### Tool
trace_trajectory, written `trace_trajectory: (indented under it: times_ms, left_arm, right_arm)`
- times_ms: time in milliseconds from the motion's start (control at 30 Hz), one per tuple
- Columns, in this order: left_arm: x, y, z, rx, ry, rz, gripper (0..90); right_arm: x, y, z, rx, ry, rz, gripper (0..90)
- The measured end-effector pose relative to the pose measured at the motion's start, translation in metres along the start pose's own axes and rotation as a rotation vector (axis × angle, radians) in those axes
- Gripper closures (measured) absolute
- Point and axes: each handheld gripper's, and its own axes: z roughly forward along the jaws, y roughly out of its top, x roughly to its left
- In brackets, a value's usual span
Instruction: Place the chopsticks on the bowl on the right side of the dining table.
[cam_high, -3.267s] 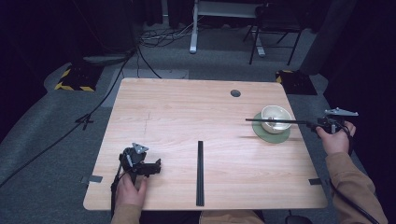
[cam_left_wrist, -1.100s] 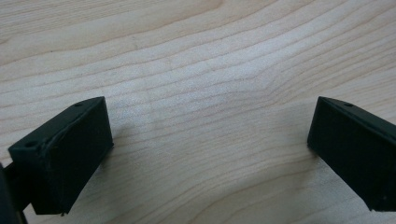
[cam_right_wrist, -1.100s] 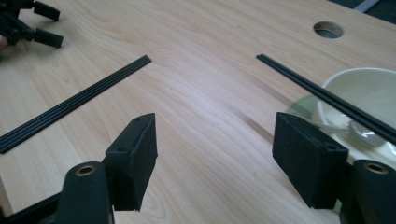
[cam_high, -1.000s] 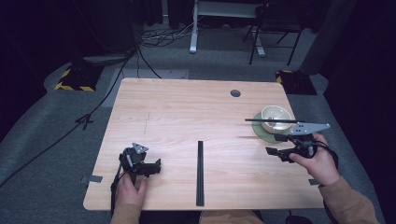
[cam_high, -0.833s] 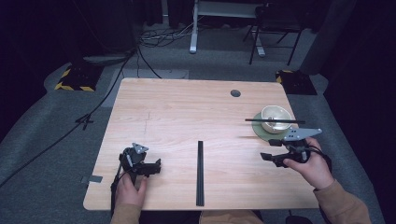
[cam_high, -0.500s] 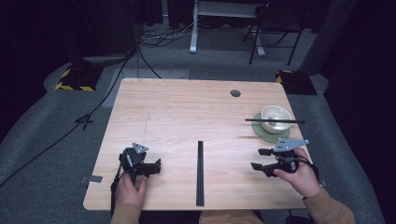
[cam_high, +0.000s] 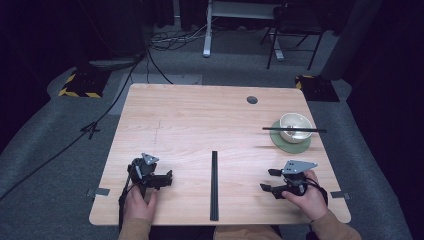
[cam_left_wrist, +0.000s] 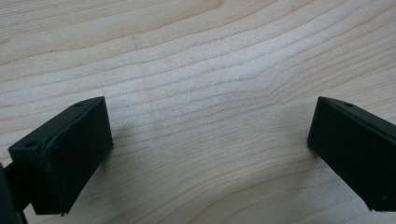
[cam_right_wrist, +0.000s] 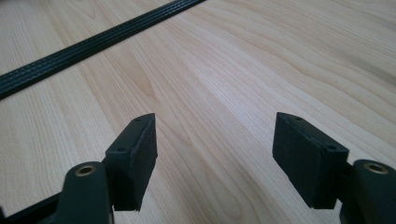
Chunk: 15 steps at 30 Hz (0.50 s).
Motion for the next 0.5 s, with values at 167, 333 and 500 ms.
trace_trajectory:
  times_ms: [167,333,500]
  left_arm:
    - [0.000,0.000,0.000,0.000,0.000,0.000,0.2]
    - [0.000,0.000,0.000,0.000,0.000,0.000,0.2]
    - [0.000,0.000,0.000,0.000,-0.002,-0.002,0.2]
  right_arm:
    - [0.001,-0.004,0.004,0.020,-0.002,-0.009,31.1]
    - [0.002,-0.007,0.009,0.032,-0.022,-0.022,30.3]
    - [0.003,-0.010,0.015,0.043,-0.044,-0.035,24.8]
